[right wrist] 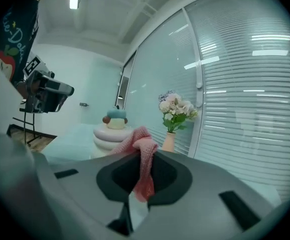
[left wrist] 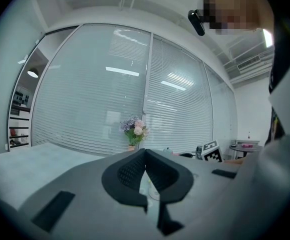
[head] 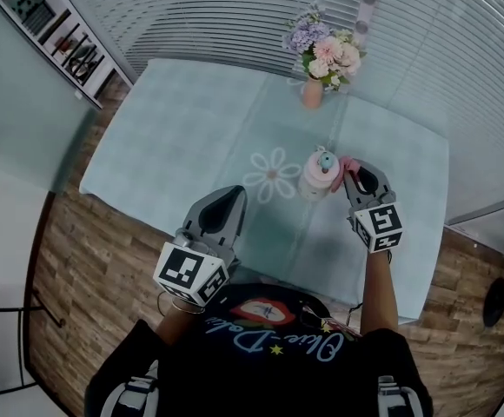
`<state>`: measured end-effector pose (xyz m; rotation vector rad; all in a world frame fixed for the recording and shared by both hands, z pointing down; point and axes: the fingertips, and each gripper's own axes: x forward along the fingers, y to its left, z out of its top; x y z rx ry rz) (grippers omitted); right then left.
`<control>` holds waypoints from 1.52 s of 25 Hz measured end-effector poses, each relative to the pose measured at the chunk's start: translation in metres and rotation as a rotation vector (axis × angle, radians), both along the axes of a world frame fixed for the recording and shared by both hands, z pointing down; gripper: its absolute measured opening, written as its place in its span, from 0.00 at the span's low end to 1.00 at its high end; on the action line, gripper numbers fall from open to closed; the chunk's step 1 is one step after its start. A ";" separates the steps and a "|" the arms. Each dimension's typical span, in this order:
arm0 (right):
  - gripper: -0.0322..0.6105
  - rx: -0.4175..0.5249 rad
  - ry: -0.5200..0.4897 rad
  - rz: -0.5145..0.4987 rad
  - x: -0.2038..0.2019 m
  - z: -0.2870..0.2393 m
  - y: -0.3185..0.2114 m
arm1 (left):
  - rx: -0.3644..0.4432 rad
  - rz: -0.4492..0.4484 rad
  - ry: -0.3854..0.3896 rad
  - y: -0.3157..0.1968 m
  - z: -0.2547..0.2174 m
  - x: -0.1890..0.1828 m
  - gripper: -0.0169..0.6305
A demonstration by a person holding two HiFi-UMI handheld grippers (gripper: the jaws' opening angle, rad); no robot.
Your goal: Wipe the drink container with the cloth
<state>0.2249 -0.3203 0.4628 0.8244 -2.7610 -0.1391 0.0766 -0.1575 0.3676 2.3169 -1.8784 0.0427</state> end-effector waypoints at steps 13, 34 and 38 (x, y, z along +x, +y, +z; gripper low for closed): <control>0.09 -0.079 0.205 0.018 -0.005 0.065 -0.008 | 0.002 -0.041 -0.006 -0.003 -0.003 -0.017 0.03; 0.09 -0.168 0.019 0.232 0.043 0.051 0.009 | -0.007 -0.019 0.008 -0.009 -0.002 -0.017 0.03; 0.09 -0.180 -0.101 0.270 0.061 0.030 0.023 | -0.012 0.004 0.017 -0.013 -0.001 -0.009 0.03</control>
